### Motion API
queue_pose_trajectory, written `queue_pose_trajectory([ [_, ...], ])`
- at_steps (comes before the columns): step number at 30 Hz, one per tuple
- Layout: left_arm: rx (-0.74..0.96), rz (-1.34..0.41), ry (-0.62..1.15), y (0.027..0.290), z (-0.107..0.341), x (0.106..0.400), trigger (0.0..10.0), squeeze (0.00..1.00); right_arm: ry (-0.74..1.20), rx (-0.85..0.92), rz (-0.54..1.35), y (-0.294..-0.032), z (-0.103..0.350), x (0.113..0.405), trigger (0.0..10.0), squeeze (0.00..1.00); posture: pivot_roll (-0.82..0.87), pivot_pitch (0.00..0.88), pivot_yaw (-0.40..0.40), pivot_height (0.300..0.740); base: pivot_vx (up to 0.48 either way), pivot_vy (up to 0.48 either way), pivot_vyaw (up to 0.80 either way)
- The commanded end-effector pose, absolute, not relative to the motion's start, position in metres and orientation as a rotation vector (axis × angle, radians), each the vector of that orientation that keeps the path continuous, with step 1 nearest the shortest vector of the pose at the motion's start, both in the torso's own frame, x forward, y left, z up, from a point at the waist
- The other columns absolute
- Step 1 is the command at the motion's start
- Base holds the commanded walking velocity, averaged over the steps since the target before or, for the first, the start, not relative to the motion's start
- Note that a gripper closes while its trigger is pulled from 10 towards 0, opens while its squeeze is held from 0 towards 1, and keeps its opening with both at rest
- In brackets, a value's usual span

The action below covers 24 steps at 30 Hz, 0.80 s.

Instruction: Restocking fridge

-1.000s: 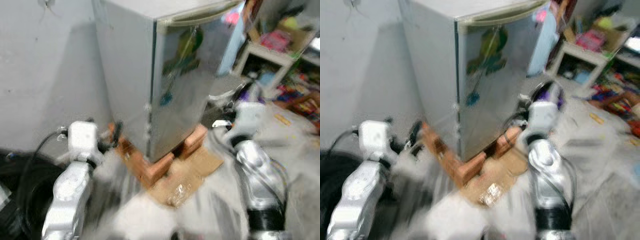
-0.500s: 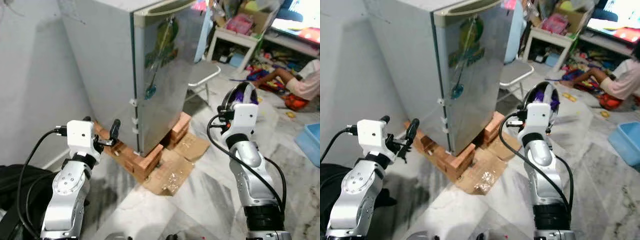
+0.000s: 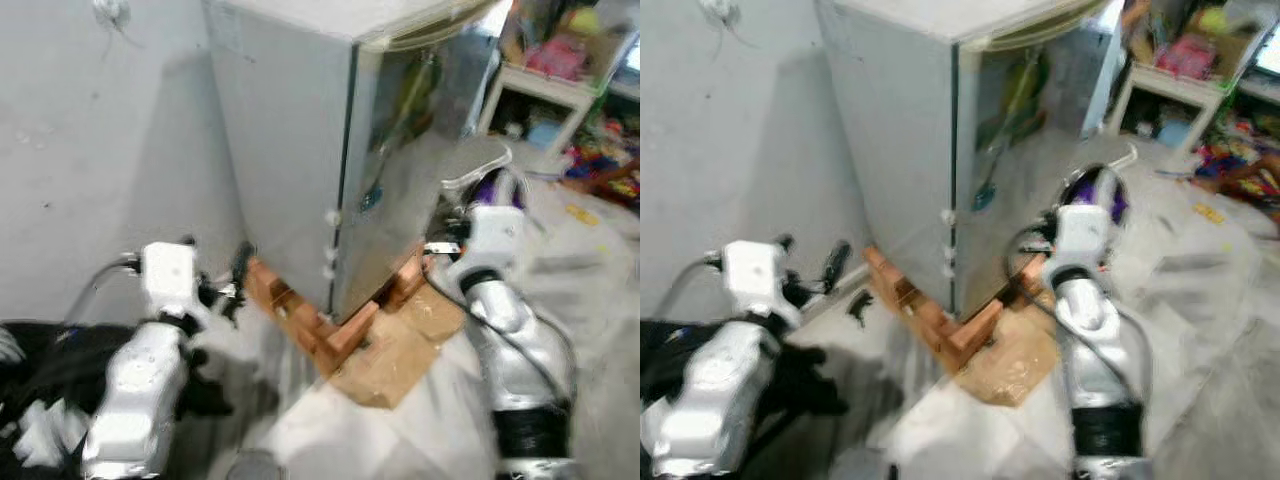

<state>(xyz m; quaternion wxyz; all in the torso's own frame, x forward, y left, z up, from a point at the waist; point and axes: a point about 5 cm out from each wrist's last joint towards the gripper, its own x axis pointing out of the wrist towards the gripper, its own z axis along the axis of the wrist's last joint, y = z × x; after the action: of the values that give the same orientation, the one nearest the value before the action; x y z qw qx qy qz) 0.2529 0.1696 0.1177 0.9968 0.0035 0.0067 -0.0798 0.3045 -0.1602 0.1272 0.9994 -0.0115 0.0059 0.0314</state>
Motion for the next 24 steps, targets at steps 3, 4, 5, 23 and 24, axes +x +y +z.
queue_pose_trajectory([
  [3,0.009,-0.196,0.009,0.1587,0.1189,0.2535,10.0,0.0,-0.018,-0.046,0.008,-0.1768,0.1354,0.3047,10.0,0.0,0.04,0.0,-0.02,0.74,0.0,0.0,0.0],
  [4,-0.011,-0.202,0.005,0.1578,0.119,0.2523,10.0,0.0,-0.017,-0.047,0.009,-0.1767,0.1351,0.3047,10.0,0.0,0.05,0.0,-0.023,0.74,0.0,0.0,0.0],
  [5,-0.011,-0.202,0.005,0.1578,0.119,0.2523,10.0,0.0,-0.017,-0.047,0.009,-0.1767,0.1351,0.3047,10.0,0.0,0.05,0.0,-0.023,0.74,0.0,0.0,0.0],
  [23,0.009,-0.269,-0.022,0.151,0.1235,0.2522,10.0,0.0,-0.012,-0.056,0.014,-0.1751,0.1335,0.3046,10.0,0.0,0.04,0.0,-0.023,0.74,0.258,0.0,-0.31],
  [24,0.009,-0.268,-0.023,0.1511,0.124,0.2526,10.0,0.0,-0.014,-0.057,0.014,-0.1751,0.134,0.3048,10.0,0.0,0.04,0.0,-0.023,0.74,0.405,0.0,0.0],
])
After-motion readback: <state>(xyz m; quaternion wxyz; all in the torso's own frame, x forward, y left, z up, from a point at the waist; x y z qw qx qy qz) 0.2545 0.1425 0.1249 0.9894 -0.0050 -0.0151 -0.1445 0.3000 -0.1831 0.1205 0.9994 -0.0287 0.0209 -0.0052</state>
